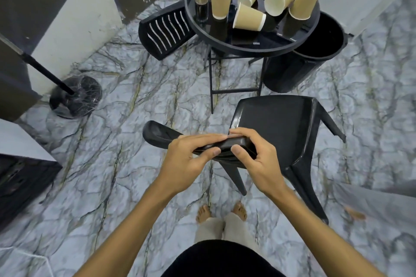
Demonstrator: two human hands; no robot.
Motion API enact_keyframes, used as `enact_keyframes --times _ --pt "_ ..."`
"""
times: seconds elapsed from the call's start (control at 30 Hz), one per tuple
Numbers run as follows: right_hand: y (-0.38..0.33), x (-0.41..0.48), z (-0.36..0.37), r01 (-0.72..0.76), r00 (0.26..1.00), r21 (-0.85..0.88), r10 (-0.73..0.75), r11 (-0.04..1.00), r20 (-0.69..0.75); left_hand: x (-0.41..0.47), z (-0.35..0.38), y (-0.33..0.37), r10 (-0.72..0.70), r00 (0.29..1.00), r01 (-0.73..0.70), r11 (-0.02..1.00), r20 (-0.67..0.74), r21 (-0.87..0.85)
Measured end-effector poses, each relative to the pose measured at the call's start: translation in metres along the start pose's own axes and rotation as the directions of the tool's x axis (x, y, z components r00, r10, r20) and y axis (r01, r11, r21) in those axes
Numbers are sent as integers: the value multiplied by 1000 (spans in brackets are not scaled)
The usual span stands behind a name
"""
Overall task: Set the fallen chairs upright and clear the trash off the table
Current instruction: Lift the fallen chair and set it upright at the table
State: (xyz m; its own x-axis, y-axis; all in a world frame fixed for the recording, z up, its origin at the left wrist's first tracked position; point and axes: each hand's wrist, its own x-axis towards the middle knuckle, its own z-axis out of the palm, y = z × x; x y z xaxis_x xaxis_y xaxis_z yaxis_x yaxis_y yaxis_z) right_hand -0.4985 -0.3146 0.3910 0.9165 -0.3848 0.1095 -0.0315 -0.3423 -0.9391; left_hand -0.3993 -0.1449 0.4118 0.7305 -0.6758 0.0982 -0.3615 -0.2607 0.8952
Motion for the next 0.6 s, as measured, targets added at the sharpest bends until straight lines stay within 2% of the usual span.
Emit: enact_keyframes --times 0.13,0.27,0.47,0.6 --pt "-4 -19 -31 7 998 10 -6 1000 -66 -3 12 16 -31 989 43 996 147 -81" --pt "-2 -44 -67 -30 987 -18 27 999 -158 -6 -3 6 -49 967 70 995 248 -77" --pt "0 -84 -126 -112 973 -13 107 994 -206 -9 0 -18 -86 942 126 986 324 -106" --pt "7 -105 -163 -165 952 19 165 986 -256 9 14 -26 -157 906 226 965 394 -135"
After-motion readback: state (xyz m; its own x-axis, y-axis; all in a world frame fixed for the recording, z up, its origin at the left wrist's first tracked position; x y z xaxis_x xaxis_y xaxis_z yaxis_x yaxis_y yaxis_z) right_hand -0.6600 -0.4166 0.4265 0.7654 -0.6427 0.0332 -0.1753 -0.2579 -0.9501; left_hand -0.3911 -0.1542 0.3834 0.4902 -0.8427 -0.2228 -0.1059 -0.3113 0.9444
